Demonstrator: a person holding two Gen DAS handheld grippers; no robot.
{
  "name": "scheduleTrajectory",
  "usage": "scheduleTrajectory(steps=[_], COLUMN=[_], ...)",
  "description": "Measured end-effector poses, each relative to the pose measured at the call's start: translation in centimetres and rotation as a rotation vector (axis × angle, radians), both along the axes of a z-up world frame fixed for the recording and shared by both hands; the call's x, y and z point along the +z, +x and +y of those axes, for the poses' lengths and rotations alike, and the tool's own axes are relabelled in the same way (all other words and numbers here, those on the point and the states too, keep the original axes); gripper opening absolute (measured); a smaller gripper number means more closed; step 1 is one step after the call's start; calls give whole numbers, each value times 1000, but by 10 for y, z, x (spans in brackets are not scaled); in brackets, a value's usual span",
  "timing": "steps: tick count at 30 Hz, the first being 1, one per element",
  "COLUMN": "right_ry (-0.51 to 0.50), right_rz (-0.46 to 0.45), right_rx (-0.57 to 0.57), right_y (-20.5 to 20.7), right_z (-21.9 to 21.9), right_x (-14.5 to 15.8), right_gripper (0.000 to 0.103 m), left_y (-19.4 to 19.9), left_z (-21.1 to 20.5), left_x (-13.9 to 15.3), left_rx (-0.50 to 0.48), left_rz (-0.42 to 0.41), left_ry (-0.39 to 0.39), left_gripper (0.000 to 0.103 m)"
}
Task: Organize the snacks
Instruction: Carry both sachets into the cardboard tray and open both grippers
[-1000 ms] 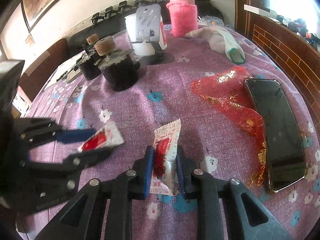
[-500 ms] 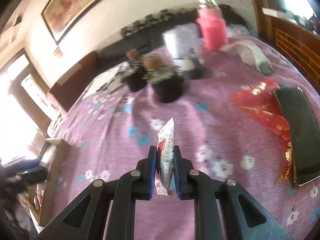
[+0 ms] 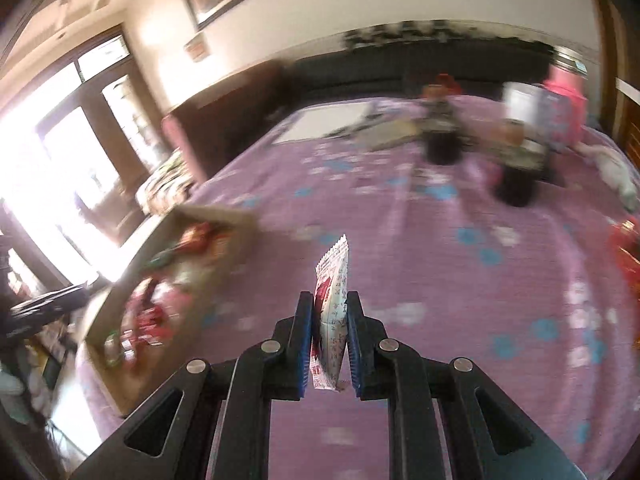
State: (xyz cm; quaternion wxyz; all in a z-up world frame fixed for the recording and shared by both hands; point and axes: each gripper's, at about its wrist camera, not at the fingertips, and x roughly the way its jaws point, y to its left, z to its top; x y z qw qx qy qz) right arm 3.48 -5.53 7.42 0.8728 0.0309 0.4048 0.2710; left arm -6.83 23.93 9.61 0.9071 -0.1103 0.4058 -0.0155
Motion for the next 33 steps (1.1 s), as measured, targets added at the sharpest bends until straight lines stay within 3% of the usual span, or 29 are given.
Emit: scheduleTrajectory(steps=[6,11,18,23,24,27,33], right_ry=[-16,-76,-193,-268,-280,-291,-258], right_rz=[32,51,70,4,-14,-75,-167], right_rx=[178,302,358,349,349,346,304], right_y=[-38,-68,-89,-100,-101,-110,-122], right_z=[90,159,207,220,221,220,207], right_x=[3,-9,-39,-47,-47,-40,-19], right_gripper=[16,16,16,19,21,42,55], left_y=[-12,-3,1,-12,-16,-25,-43], left_z=[43,59,60,57,56,53,40], left_x=[-27,-44,-51,-41,-38,-30,-14], left_rx=[126,157,175,205,215,236,276], left_rz=[57,93,96,49,36,9,-53], left_ry=[9,4,41,60,75,100,184], left_gripper=[29,29,32,54,58,59,59])
